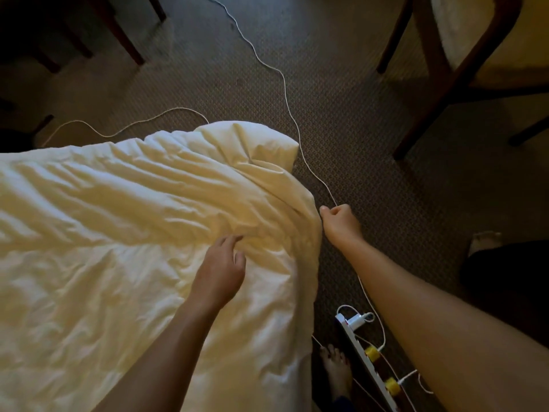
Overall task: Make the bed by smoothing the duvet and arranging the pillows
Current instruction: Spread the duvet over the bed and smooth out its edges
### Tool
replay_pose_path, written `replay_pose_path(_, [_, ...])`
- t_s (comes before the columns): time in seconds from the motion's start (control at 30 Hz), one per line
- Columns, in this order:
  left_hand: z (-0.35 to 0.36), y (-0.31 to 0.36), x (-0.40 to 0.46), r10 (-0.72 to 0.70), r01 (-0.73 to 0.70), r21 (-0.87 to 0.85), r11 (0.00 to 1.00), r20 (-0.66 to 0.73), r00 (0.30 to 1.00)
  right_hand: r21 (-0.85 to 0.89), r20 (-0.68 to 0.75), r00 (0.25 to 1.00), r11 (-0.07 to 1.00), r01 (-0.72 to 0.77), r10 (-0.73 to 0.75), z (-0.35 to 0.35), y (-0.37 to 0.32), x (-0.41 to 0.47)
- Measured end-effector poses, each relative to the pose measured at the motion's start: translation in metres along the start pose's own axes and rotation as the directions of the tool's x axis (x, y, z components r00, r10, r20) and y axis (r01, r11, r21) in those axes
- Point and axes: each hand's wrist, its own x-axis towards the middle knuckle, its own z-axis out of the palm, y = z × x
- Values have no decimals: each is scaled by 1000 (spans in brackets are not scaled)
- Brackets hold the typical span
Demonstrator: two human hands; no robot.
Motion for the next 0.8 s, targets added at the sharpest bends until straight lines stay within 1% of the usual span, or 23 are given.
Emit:
replay_pose_path(0.17, [-29,2,1,28,-29,-1,1000,-48,998,66,22,996,994,86,-88,4,-41,-10])
replay_pose_path(0.33, [-41,7,22,90,-89,11,996,-61,994,79,31,994,992,99,-101,18,-70,0])
replay_pose_path(0.43, [-43,12,47,98,-99,-8,995,-57,994,102,23,993,988,114,-117,30,-85,19])
replay_pose_path(0.5, [-45,13,71,102,-104,-12,995,-76,992,141,37,997,988,63,-69,38,-97,38])
replay_pose_path(0.57, [-49,16,99,114,-115,-7,993,-114,987,177,59,998,984,-32,22,44,-112,63])
replay_pose_path(0.63, [-53,17,131,122,-121,18,992,-162,979,221,98,994,973,-68,47,51,-127,87])
replay_pose_path(0.67, [-54,17,145,118,-114,30,993,-177,977,238,130,991,970,-56,25,54,-135,96])
replay_pose_path(0.73, [-55,19,169,106,-100,42,994,-190,976,285,162,984,958,22,-71,61,-147,110])
replay_pose_path(0.77, [-56,21,178,102,-95,44,994,-193,976,304,144,983,950,69,-117,62,-153,118])
replay_pose_path(0.8, [-58,23,187,104,-96,48,994,-201,974,330,90,984,937,116,-154,59,-162,129])
